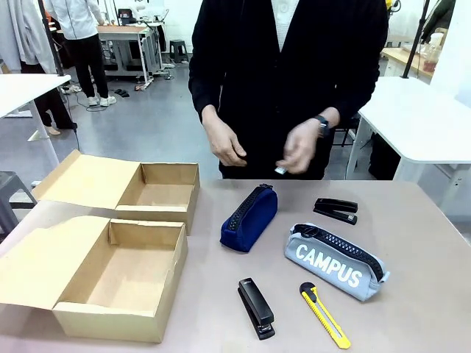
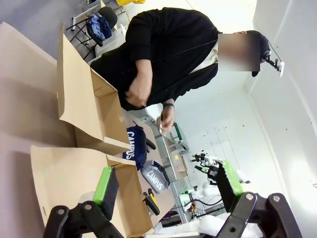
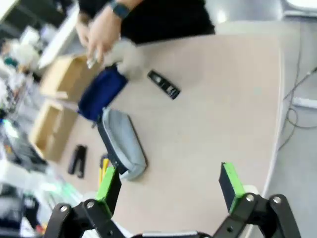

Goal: Place items inside the box.
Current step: Pick up a Pencil pouch or Stapler and place it inside the Mailer Box closest to the robot.

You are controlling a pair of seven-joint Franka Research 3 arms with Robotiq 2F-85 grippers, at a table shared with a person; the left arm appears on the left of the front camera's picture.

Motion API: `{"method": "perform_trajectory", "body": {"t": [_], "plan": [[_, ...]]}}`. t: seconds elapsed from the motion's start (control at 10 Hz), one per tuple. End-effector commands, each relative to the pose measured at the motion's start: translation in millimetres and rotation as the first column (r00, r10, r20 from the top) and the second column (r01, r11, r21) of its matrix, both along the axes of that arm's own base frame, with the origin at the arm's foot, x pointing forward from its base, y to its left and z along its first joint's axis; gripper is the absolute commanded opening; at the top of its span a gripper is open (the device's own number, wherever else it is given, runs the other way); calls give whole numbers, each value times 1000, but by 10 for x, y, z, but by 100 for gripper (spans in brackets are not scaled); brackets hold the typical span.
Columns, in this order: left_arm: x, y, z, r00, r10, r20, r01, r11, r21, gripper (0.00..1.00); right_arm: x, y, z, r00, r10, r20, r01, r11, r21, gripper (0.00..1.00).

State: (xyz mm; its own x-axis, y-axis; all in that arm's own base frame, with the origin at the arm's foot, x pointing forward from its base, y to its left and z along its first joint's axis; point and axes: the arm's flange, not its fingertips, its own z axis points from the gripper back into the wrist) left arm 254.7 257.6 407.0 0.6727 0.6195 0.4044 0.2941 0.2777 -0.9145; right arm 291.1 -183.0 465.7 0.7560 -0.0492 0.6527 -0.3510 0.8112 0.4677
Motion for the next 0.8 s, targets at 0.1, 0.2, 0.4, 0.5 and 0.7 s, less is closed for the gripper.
{"method": "perform_trajectory", "body": {"t": [0.1, 0.2, 0.4, 0.5, 0.7], "plan": [[2, 3, 13, 999, 8, 33, -8, 1000, -1, 100, 428, 1329, -523, 959, 275, -71, -283, 921, -268, 100], [2, 3, 13, 999, 8, 33, -8, 1000, -1, 100, 453, 1563, -630, 962, 257, -89, -272, 906, -324, 100], [2, 3, 13, 999, 8, 33, -8, 1000, -1, 100, 738, 1416, -249, 951, 288, -113, -308, 916, -257, 100], [2, 3, 13, 999, 8, 33, -8, 1000, -1, 100, 738, 1416, -249, 951, 288, -113, -308, 916, -257, 100], [2, 3, 13, 999, 8, 33, -8, 1000, -1, 100, 982, 1769, -341, 902, 419, -103, -417, 788, -452, 100]]}}
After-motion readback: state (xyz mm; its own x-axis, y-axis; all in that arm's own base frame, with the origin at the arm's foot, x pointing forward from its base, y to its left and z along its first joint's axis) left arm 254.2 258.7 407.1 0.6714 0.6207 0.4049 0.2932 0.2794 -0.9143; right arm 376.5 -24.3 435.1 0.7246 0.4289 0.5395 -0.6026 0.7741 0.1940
